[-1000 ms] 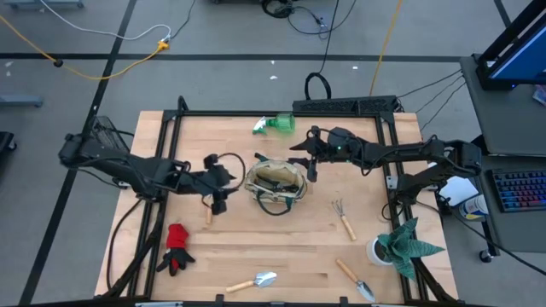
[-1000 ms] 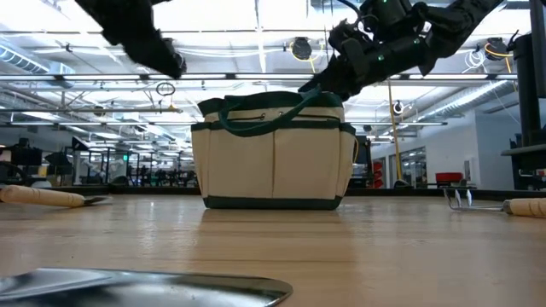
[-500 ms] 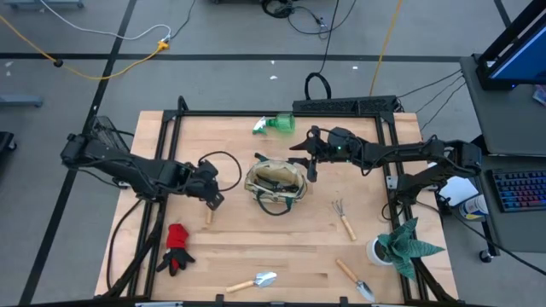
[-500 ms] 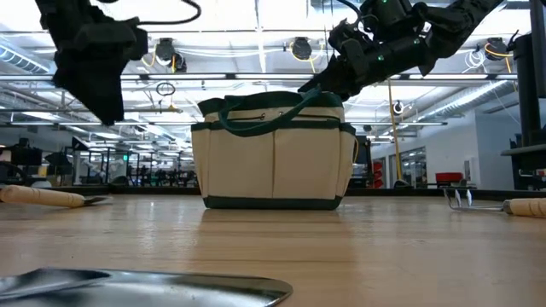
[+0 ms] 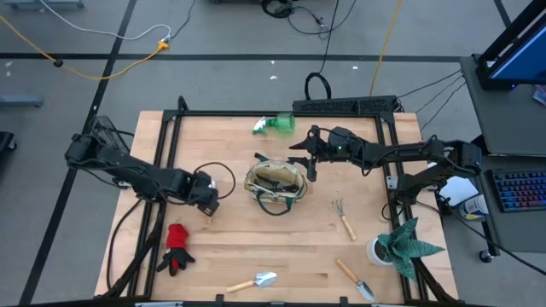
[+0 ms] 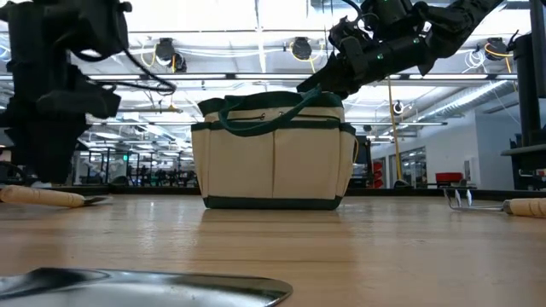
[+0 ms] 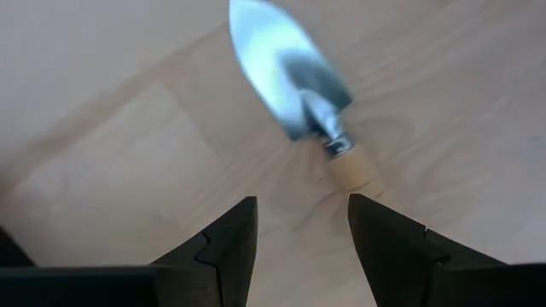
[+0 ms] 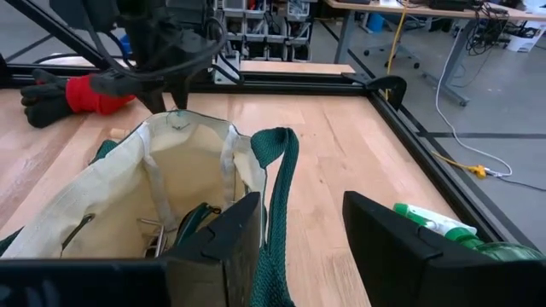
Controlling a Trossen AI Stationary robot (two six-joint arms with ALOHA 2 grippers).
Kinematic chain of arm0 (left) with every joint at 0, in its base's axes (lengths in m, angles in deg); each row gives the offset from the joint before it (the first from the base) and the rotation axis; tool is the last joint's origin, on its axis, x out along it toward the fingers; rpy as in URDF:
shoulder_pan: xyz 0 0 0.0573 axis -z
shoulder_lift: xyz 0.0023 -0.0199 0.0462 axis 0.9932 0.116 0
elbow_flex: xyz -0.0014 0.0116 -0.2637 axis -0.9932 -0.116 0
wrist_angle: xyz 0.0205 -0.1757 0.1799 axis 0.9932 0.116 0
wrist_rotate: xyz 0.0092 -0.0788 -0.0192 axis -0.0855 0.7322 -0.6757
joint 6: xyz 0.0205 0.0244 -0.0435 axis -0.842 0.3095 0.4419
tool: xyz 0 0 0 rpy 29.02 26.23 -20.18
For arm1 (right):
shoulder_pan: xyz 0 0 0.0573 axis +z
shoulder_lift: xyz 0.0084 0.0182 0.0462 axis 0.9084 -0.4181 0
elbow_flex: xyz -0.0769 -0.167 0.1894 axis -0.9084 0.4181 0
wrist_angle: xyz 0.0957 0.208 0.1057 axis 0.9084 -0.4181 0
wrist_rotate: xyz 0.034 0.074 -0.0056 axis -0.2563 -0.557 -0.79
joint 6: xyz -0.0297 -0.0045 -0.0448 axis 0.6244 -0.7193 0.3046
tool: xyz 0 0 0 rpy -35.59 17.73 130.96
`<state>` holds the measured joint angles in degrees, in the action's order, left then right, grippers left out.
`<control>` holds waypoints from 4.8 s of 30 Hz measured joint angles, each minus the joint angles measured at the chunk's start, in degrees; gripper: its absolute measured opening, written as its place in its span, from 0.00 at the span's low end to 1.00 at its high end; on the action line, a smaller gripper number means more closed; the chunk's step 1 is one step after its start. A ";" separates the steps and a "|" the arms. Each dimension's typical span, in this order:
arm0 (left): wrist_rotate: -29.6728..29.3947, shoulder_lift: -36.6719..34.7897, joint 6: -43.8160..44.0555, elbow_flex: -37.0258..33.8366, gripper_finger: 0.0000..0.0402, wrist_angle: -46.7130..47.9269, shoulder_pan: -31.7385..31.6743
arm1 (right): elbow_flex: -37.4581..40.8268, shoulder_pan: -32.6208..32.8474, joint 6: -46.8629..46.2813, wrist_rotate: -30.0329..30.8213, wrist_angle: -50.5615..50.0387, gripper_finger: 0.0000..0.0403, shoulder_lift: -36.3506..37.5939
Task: Pick & Place Garden tools in Gardening bag
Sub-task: Put the top left brown trowel into the brown gardening bag
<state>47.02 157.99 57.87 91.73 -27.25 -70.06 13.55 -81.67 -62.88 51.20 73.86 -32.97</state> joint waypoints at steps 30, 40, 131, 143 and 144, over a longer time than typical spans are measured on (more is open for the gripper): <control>-1.64 -0.02 -2.77 -0.52 0.48 -6.86 0.15 | 0.00 0.00 0.00 0.00 0.00 0.40 -0.02; -4.98 -0.04 -4.00 -0.50 0.48 -6.86 1.08 | 0.00 0.00 0.00 -0.01 0.00 0.41 -0.02; -8.52 -0.04 -7.35 -7.45 0.15 -30.15 4.51 | 0.00 -0.02 3.79 0.04 8.22 0.39 -0.07; -8.00 -2.98 -8.66 -5.54 0.16 -29.17 4.70 | 0.00 -0.02 6.66 -2.46 8.15 0.48 -0.07; -7.99 -3.49 -9.42 -4.79 0.16 -28.48 4.88 | 0.00 -0.01 6.65 -3.49 8.14 0.48 -0.07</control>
<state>39.03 154.50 48.45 86.94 -55.73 -65.18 13.55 -81.68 -56.23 47.71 81.99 -33.04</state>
